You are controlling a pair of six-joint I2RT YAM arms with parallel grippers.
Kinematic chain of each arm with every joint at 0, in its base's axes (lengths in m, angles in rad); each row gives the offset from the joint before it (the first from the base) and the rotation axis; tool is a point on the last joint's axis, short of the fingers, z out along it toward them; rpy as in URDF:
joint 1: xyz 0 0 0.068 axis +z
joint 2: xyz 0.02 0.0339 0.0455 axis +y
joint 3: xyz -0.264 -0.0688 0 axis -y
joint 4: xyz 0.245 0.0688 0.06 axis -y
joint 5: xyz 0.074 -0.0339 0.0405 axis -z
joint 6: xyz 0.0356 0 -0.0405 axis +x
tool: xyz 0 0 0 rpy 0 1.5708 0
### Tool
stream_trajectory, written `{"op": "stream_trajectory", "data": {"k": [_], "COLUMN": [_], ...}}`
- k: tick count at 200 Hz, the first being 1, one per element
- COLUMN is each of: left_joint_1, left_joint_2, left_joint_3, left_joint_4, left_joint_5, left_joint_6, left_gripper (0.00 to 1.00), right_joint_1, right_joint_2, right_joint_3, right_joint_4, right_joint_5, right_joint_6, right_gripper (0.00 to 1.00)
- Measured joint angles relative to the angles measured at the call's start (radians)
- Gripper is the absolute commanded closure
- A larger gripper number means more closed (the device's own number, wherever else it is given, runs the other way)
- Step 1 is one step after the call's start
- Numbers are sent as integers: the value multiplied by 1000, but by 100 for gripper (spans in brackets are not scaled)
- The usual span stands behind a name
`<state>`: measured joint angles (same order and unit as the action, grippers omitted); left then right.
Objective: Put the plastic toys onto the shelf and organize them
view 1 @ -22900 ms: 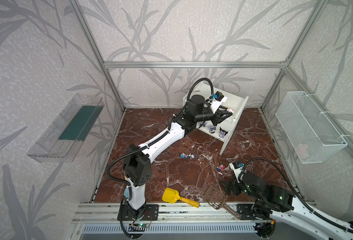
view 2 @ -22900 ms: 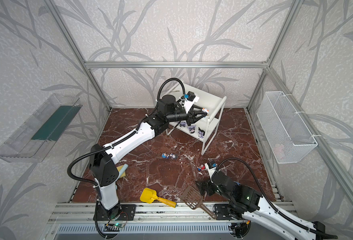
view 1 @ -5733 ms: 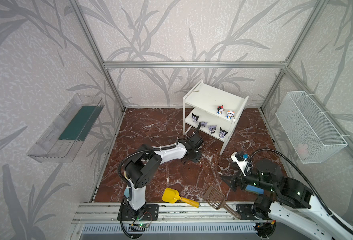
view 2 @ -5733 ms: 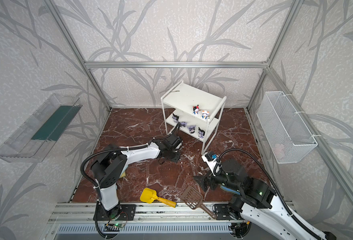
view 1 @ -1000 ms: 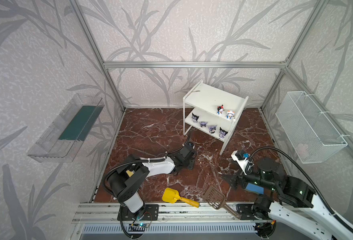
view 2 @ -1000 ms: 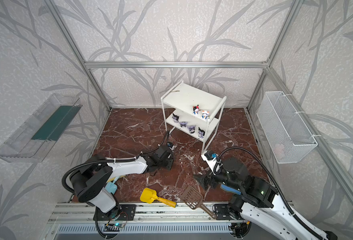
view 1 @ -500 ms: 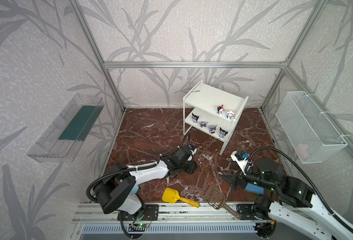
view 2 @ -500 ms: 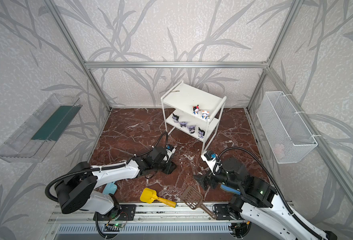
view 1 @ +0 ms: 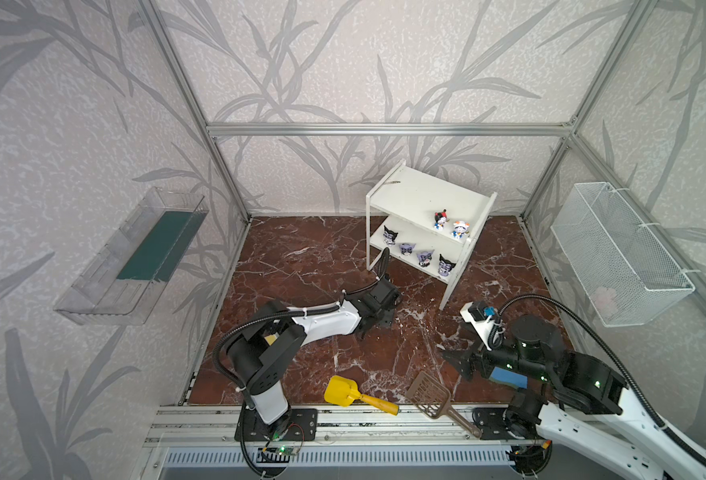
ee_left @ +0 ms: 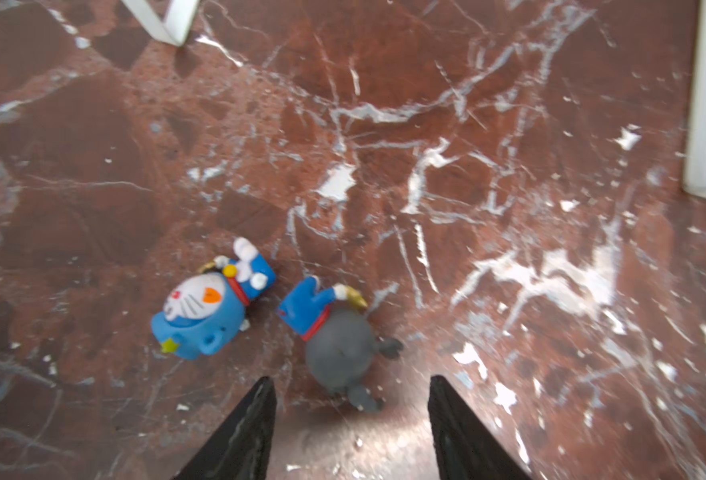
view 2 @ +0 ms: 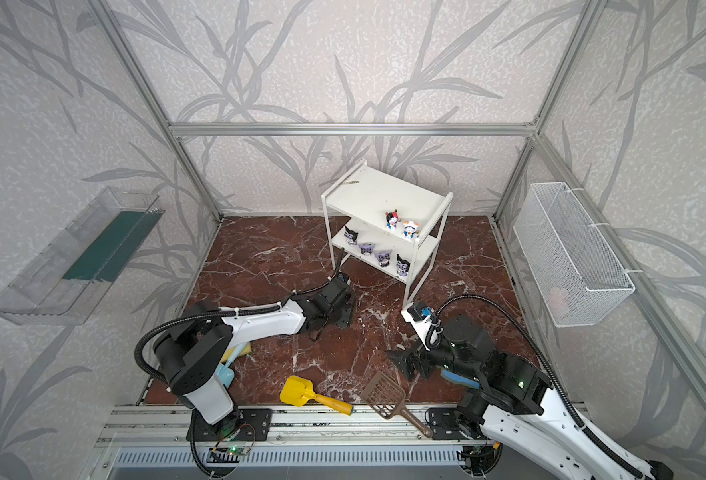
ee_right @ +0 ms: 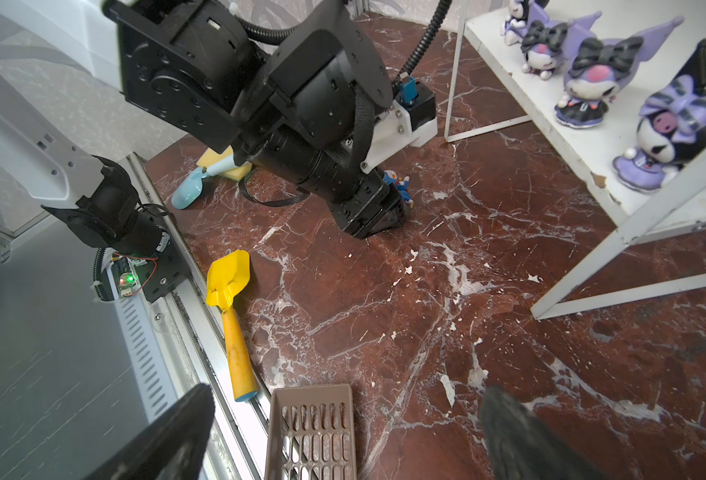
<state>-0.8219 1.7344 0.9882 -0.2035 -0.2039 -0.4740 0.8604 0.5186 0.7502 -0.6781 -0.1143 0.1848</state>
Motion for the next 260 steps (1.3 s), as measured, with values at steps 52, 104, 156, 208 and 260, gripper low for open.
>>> {"op": "stream_trajectory", "data": {"k": [52,104,156,208,260], "left_joint_1": [-1,-3,-4,-4,-4], "left_joint_2": [67,115,147,177,169], "left_joint_3": [75,126,152,154,132], "left_joint_4": [-55,-79,-80,-69,-29], "left_joint_5": [-55,-61,-57,-16,-2], "left_joint_6": [-18,-25,-37,-35,-28], "left_gripper": [46,48,44,42,54], "right_joint_1": [0,0,0,0,0], "right_joint_2": [-6,-8,-8,-7,-1], "right_joint_3": [0,0,-1,-2,-2], "right_joint_4": [0,0,0,0,0], "right_joint_5": [0,0,0,0,0], "right_joint_6": [2,2,2,2,2], "right_gripper": [1,1,1,1,1]}}
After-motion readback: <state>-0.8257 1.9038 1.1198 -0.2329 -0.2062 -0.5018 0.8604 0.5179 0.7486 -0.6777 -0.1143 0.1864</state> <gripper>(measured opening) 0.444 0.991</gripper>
